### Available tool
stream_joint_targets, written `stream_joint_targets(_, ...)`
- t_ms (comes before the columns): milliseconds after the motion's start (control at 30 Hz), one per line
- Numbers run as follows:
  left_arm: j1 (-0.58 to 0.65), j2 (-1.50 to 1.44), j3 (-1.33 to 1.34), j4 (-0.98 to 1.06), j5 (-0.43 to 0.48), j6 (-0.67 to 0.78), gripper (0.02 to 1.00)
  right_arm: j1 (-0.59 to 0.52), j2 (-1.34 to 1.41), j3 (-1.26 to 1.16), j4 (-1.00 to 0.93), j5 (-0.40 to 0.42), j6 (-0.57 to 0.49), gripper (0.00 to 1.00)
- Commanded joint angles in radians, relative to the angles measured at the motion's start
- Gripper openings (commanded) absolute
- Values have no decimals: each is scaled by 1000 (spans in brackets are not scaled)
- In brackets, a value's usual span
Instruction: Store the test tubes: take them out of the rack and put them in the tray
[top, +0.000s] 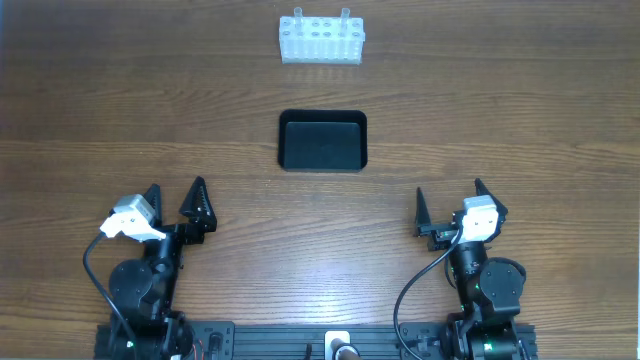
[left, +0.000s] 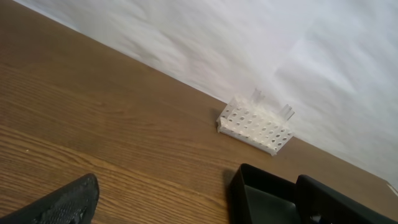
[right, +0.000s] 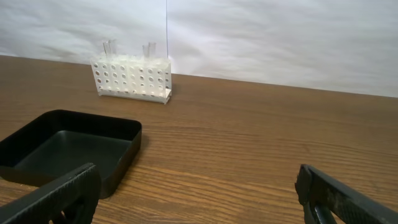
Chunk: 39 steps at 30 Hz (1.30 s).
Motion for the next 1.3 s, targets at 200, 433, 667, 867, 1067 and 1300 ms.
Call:
stream_joint_targets(200,47,-11,-8,3,-7,136,998,-5,-7,-5,-2,-12,4,991)
stream_joint_targets(433,58,-12,-8,3,-16,166,998,-5,-7,-5,-2,-12,4,991)
stream_joint_targets(667,57,-12,-8,3,-17,294,996,-5,-7,-5,-2,-12,4,991)
stream_joint_targets(867,57,-12,-8,3,-17,387,998,-5,-7,-5,-2,-12,4,993)
stream_joint_targets(1067,57,-12,-8,4,-16,391,998,-5,-7,-5,-2,-12,4,993)
stream_joint_targets(1300,56,-11,-8,6,-16,390,998,-5,-7,-5,-2,-12,4,993)
